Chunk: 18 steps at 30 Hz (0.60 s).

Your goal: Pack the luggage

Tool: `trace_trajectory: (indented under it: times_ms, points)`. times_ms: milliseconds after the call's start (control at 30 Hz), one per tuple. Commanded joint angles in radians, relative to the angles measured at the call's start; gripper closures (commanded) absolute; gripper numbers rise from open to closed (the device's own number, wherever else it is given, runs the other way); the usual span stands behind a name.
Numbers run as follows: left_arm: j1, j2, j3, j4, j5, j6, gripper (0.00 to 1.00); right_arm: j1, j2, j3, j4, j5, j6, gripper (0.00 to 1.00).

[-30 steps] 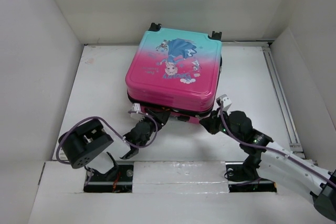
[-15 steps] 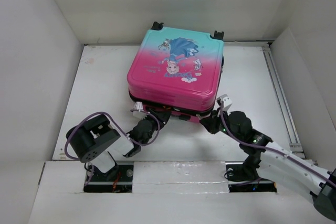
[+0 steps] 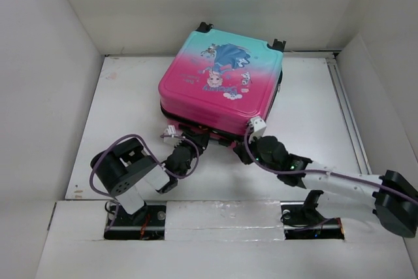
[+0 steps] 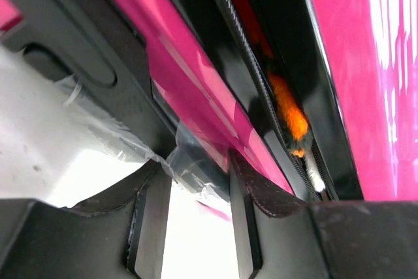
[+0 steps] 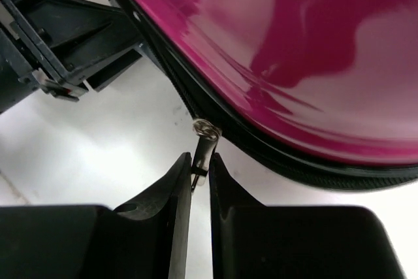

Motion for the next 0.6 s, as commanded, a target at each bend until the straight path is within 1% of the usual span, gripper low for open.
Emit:
trace_trajectory:
  times_ms: [0, 33, 133, 233, 300, 333, 367, 433, 467, 500, 533, 567]
  points:
    - [-0.029, 0.041, 0.102, 0.158, 0.162, 0.080, 1.00, 0.195, 0.097, 0.131, 0.177, -0.293, 0.042, 1.00]
    - [-0.029, 0.041, 0.102, 0.158, 0.162, 0.080, 1.00, 0.215, 0.144, 0.151, 0.177, -0.281, 0.030, 1.00]
    - [-0.029, 0.041, 0.112, 0.158, 0.162, 0.080, 1.00, 0.269, 0.199, 0.221, 0.177, -0.240, 0.019, 1.00]
    - [-0.041, 0.050, 0.112, 0.158, 0.162, 0.080, 1.00, 0.269, 0.209, 0.241, 0.168, -0.209, 0.019, 1.00]
    - [-0.050, 0.061, 0.122, 0.158, 0.162, 0.090, 1.00, 0.269, 0.221, 0.284, 0.155, -0.196, -0.004, 1.00]
    - [-0.050, 0.061, 0.122, 0.170, 0.162, 0.090, 1.00, 0.269, 0.221, 0.331, 0.105, -0.174, -0.016, 1.00]
    - [-0.050, 0.072, 0.122, 0.183, 0.162, 0.090, 1.00, 0.269, 0.221, 0.344, 0.080, -0.152, -0.016, 1.00]
    - [-0.050, 0.072, 0.122, 0.195, 0.162, 0.090, 1.00, 0.269, 0.175, 0.334, 0.054, -0.091, -0.016, 1.00]
    - [-0.050, 0.058, 0.110, 0.195, 0.162, 0.090, 1.00, 0.269, 0.148, 0.294, 0.033, -0.037, -0.016, 1.00]
    - [-0.050, 0.047, 0.110, 0.180, 0.162, 0.090, 1.00, 0.269, 0.079, 0.268, 0.014, -0.013, -0.016, 1.00]
    - [-0.050, 0.027, 0.110, 0.170, 0.151, 0.103, 1.00, 0.260, 0.036, 0.236, -0.006, 0.004, 0.018, 1.00]
    - [-0.050, 0.027, 0.101, 0.160, 0.151, 0.103, 1.00, 0.225, -0.012, 0.168, -0.035, 0.014, 0.032, 1.00]
